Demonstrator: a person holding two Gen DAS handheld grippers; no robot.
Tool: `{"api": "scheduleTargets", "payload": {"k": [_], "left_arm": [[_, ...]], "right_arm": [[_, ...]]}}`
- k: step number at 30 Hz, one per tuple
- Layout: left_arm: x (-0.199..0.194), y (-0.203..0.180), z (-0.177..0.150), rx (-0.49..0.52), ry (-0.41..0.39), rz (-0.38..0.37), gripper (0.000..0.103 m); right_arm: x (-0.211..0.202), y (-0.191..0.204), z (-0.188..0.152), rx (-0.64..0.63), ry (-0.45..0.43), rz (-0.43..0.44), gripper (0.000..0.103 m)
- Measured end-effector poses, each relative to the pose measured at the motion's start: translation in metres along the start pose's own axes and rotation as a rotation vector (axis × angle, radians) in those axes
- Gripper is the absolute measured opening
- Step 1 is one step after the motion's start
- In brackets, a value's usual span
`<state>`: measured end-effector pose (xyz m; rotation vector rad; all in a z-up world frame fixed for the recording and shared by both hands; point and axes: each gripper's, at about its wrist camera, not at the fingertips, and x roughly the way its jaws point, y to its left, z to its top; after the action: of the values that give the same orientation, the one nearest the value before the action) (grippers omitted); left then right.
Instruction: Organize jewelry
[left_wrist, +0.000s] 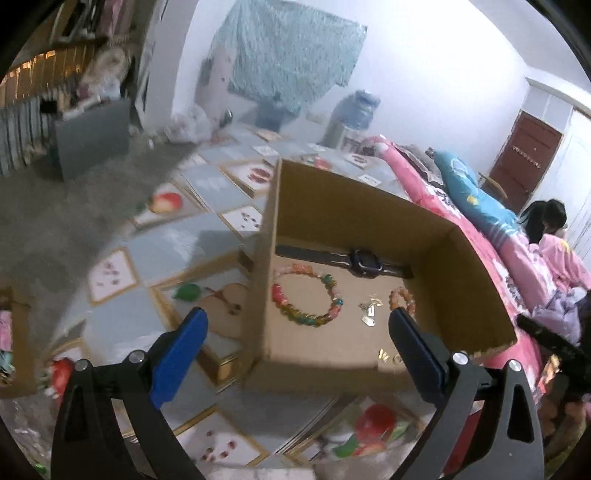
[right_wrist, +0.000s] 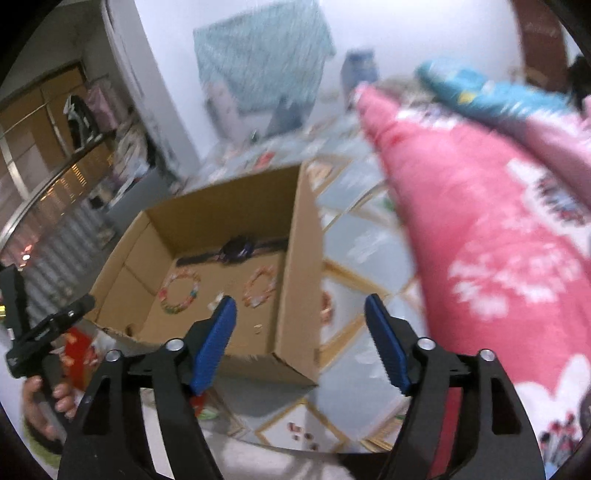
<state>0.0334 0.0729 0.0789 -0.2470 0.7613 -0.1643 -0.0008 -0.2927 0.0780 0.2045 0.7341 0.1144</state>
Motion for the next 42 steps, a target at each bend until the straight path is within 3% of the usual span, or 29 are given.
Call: {"api": "scheduleTargets", "payload": {"k": [3, 7, 11, 16, 19, 22, 25, 30, 42], "left_arm": [[-0.017, -0.006, -0.014, 0.026, -0.015, 0.059, 0.097], [-0.033, -0.019, -0.034, 0.073, -0.028, 0.166, 0.097], [-0.037, -0.027, -0.05, 0.092, -0.033, 0.209, 0.097], [-0.033, -0.039, -0.058, 0.141, -0.033, 0.278, 0.097], [-0.023, -0.044, -0.056, 0.174, 0.016, 0.273, 0.097], [-0.012, -0.05, -0.057, 0.162, 0.052, 0.285, 0.097], [-0.001, -0.059, -0.058, 0.147, 0.094, 0.264, 0.097], [0.016, -0.075, -0.064, 0.185, 0.162, 0.262, 0.097], [0.018, -0.074, -0.063, 0.152, 0.177, 0.239, 0.097]], "right_arm": [[-0.027, 0.005, -0.022, -0.029, -0.101, -0.028, 0.084], [-0.033, 0.021, -0.047, -0.081, -0.095, -0.021, 0.088], [-0.024, 0.045, -0.068, -0.148, -0.082, -0.019, 0.093], [-0.019, 0.066, -0.07, -0.189, -0.089, -0.026, 0.095], [-0.022, 0.066, -0.067, -0.14, -0.128, -0.001, 0.095], [-0.012, 0.068, -0.064, -0.11, -0.072, 0.025, 0.095], [0.003, 0.072, -0.062, -0.108, 0.003, 0.005, 0.095], [0.011, 0.076, -0.062, -0.119, 0.055, -0.019, 0.095], [0.023, 0.074, -0.06, -0.129, 0.106, -0.066, 0.095]]}}
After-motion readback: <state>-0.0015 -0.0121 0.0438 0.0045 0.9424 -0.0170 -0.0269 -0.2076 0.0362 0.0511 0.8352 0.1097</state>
